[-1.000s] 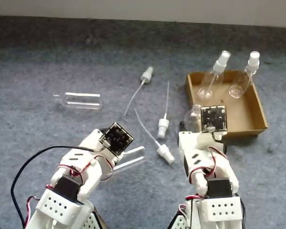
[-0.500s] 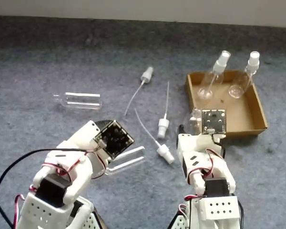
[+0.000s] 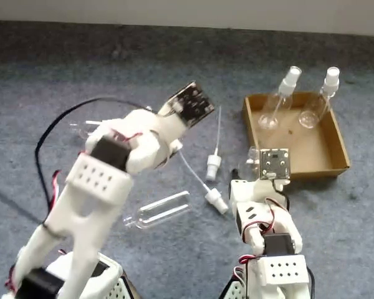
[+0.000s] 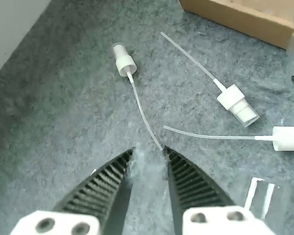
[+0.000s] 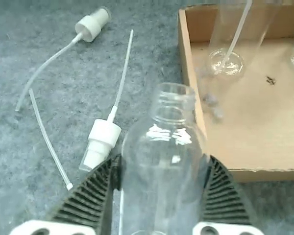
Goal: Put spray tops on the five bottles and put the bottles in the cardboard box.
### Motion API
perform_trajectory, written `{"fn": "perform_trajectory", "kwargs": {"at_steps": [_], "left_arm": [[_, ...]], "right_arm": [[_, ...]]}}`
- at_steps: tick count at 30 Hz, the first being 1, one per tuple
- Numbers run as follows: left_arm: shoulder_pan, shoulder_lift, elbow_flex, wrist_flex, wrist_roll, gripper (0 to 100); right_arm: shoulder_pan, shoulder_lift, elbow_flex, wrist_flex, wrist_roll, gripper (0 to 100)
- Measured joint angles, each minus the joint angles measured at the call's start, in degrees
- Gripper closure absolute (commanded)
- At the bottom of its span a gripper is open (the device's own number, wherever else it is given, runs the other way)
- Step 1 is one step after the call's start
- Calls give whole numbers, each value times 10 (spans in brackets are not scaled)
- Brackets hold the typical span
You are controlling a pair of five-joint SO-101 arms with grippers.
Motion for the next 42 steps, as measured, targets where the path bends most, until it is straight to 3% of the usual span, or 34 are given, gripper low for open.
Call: {"fn": "perform_trajectory", "kwargs": {"at_steps": [9,15,19,29,34,42], "left_arm": [[0,302,-256,47,0,936],[0,512,-505,126,0,867],[0,647,-687,169,0,878],[0,931,-1050,179,0,857],[-18,1012,-1145,179,0,845],[-64,1036,-1154,179,0,845]], "right_arm": [[0,0,12,-36,0,860],[0,0,12,-36,0,860],[0,0,12,-36,0,860],[0,0,12,-36,0,860],[0,0,12,-36,0,860],[0,0,12,-36,0,860]]}}
